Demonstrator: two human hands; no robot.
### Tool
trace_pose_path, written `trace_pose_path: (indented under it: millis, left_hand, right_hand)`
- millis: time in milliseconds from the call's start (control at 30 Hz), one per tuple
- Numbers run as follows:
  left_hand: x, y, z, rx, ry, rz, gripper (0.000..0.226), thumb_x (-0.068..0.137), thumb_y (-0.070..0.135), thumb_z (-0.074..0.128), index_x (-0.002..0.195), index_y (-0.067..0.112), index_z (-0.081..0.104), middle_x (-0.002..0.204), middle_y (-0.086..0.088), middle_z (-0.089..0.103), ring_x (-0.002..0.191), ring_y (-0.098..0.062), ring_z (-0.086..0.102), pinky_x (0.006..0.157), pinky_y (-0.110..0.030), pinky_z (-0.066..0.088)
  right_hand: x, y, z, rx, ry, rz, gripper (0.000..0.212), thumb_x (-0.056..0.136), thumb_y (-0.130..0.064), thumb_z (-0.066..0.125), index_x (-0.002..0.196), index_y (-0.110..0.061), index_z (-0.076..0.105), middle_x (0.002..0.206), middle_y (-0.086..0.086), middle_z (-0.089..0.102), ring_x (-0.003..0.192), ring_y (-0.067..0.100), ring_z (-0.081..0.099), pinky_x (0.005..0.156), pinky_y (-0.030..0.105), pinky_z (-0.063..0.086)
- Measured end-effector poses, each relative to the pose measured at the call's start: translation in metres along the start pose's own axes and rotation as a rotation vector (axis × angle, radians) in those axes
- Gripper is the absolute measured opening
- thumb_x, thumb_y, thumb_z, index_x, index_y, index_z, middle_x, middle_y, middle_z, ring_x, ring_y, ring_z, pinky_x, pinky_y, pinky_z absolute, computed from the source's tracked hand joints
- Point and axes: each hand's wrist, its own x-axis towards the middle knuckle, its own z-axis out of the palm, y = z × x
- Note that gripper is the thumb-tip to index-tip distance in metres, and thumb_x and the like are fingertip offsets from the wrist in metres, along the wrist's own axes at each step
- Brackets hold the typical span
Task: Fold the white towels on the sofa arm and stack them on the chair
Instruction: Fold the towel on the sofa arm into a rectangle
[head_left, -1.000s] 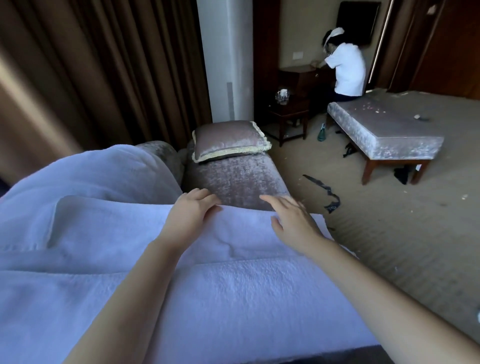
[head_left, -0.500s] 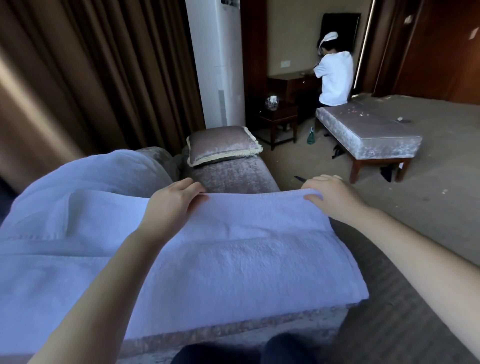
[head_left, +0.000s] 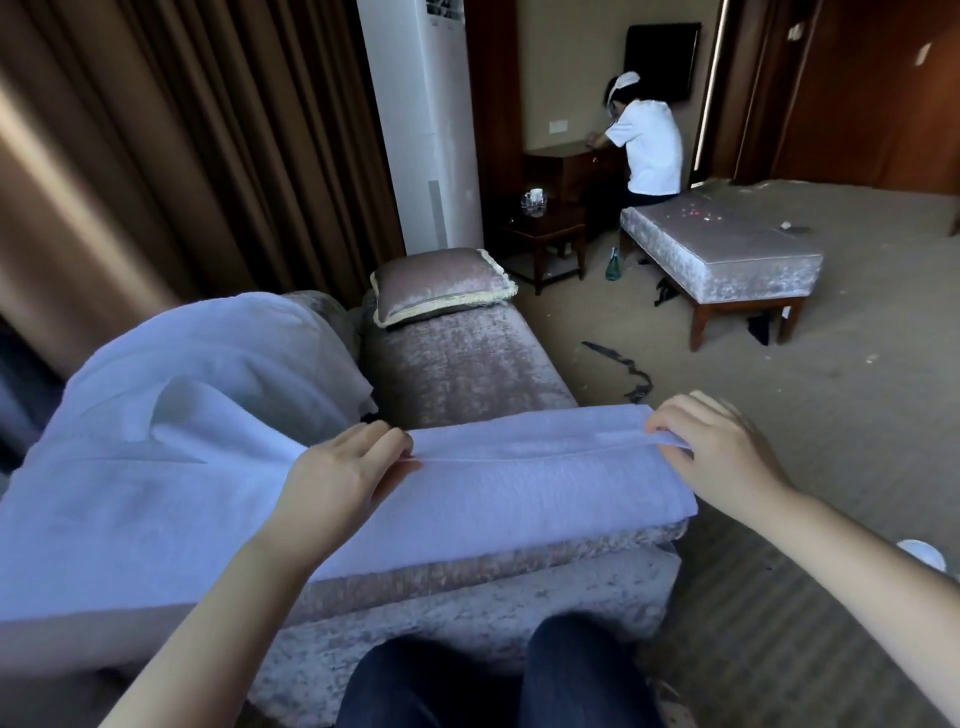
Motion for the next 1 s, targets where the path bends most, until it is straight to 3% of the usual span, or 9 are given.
trace_pose_path:
  millis: [133,267,400,467,567,700,800,867,1000]
  left_hand:
    - [-0.025,0.012,0.011,0.012,-0.093,0.068,0.017,0.095,0.028,0.046,0.083,0.016,0.049,0.069,0.001,0.052,0.058,-0.020,0.054,0.041,-0.032,0.041]
    - [-0.038,0.024,0.016,0.064,-0.140,0.152,0.009,0.089,0.018,0.053,0.080,0.015,0.051,0.068,0.000,0.049,0.056,-0.020,0.050,0.041,-0.030,0.039]
    - [-0.048,0.028,0.023,0.074,-0.220,0.170,0.053,0.059,-0.004,0.080,0.086,0.019,0.040,0.072,0.002,0.046,0.058,-0.017,0.046,0.045,-0.028,0.036]
    - [-0.049,0.029,0.026,0.073,-0.250,0.151,0.052,0.060,-0.002,0.081,0.086,0.019,0.041,0.072,0.002,0.046,0.058,-0.017,0.046,0.044,-0.029,0.037]
    - [-0.048,0.031,0.029,0.043,-0.236,0.143,0.015,0.091,0.023,0.058,0.081,0.017,0.048,0.071,0.003,0.049,0.056,-0.017,0.048,0.043,-0.028,0.038]
    - [-0.020,0.040,0.019,-0.173,-0.166,-0.106,0.032,0.098,0.035,0.041,0.087,0.016,0.063,0.079,0.004,0.058,0.069,-0.016,0.055,0.051,-0.032,0.047]
    - [0.017,0.050,0.040,-0.152,-0.128,-0.180,0.036,0.096,0.033,0.040,0.104,0.010,0.067,0.098,-0.003,0.065,0.088,-0.023,0.060,0.067,-0.034,0.053]
    - [0.034,0.059,0.065,-0.105,-0.263,-0.213,0.055,0.101,0.044,0.031,0.114,0.005,0.067,0.112,-0.010,0.068,0.101,-0.031,0.063,0.084,-0.042,0.055]
    - [0.038,0.072,0.099,-0.084,-0.457,-0.314,0.079,0.101,0.056,0.004,0.131,0.008,0.059,0.132,-0.008,0.062,0.122,-0.028,0.058,0.102,-0.048,0.046]
  right_hand:
    - [-0.029,-0.003,0.007,-0.033,-0.080,-0.001,0.026,0.066,-0.005,0.048,0.085,-0.022,0.051,0.081,-0.004,0.056,0.079,0.018,0.044,0.069,0.026,0.028]
    - [-0.044,-0.005,0.013,-0.116,-0.092,0.028,0.037,0.050,0.013,0.073,0.074,-0.013,0.062,0.078,-0.001,0.058,0.078,0.017,0.043,0.067,0.030,0.031]
    - [-0.049,-0.004,0.017,-0.138,-0.042,0.052,0.035,0.051,0.016,0.072,0.069,-0.012,0.063,0.075,-0.003,0.061,0.076,0.017,0.043,0.066,0.030,0.034]
    - [-0.054,-0.003,0.019,-0.136,-0.019,0.056,0.021,0.064,0.007,0.059,0.071,-0.013,0.063,0.077,-0.004,0.062,0.077,0.016,0.045,0.067,0.032,0.043]
    - [-0.061,-0.006,0.018,-0.102,-0.018,0.083,0.028,0.076,-0.011,0.041,0.077,-0.013,0.068,0.082,-0.006,0.064,0.082,0.017,0.052,0.070,0.035,0.049]
    - [-0.052,-0.017,0.011,-0.069,0.044,0.140,0.032,0.083,-0.022,0.044,0.085,-0.013,0.074,0.086,-0.006,0.068,0.086,0.019,0.059,0.077,0.033,0.040]
    - [-0.019,-0.037,0.021,-0.010,0.077,0.260,0.038,0.091,-0.028,0.040,0.105,-0.009,0.070,0.106,-0.001,0.069,0.100,0.019,0.056,0.081,0.037,0.050]
    - [0.007,-0.054,0.034,0.074,-0.053,0.306,0.051,0.094,-0.036,0.031,0.123,-0.008,0.062,0.125,0.003,0.062,0.117,0.018,0.050,0.093,0.040,0.050]
    - [0.023,-0.054,0.062,-0.018,-0.363,0.363,0.073,0.093,-0.055,0.009,0.148,-0.016,0.036,0.155,-0.003,0.033,0.144,0.015,0.027,0.116,0.034,0.020]
